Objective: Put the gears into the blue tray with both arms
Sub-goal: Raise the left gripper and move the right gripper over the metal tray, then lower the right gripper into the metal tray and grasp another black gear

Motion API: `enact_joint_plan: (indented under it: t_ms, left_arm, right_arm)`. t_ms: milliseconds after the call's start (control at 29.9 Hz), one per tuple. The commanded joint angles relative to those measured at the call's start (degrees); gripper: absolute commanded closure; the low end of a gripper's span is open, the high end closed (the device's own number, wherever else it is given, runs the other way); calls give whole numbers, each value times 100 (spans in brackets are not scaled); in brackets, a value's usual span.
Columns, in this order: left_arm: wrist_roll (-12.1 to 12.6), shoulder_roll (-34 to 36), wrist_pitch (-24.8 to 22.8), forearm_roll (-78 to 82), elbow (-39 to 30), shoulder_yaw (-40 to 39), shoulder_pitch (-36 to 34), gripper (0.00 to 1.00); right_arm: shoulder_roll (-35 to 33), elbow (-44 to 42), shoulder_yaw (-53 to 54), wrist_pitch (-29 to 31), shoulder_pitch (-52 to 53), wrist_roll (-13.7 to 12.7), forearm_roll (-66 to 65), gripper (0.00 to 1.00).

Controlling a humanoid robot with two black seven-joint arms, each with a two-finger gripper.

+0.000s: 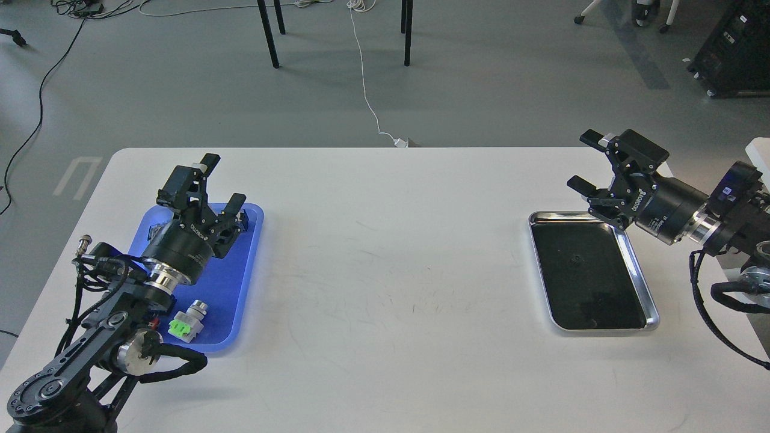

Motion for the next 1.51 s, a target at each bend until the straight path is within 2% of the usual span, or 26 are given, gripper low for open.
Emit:
enact_joint_plan:
  t_ms: [0,201,368,703,1172,1238,1473]
  left_arm:
    - [-6,-1,-5,-9,0,-14,58,2]
    - [-42,-28,4,-9,-35,-93,102,2]
    - [-59,-28,4,-9,-44,-110,155,2]
    - [-42,-115,4,-9,-79,-128,181,2]
    - [-24,-247,4,0,-88,-119,181,2]
    - [-24,-247,4,0,-79,-119,172,2]
    - [-24,-238,4,0,-88,-110,172,2]
  right_arm:
    - [-272,25,-870,-2,879,1,-1724,1]
    - [-184,-10,-2847,-2,2321,1,-4345,1]
    - [79,-176,-3404,-2,2631,1,-5551,1]
    - [870,-888,-3623,-2,2526,1,-5667,5]
    - [1081,-1450,-3931,-33,2517,1,-5676,8]
    - [1143,-1547,-3949,-33,2508,1,-5676,11]
    - [1283,-1697,-4072,-42,2482,1,-5676,31]
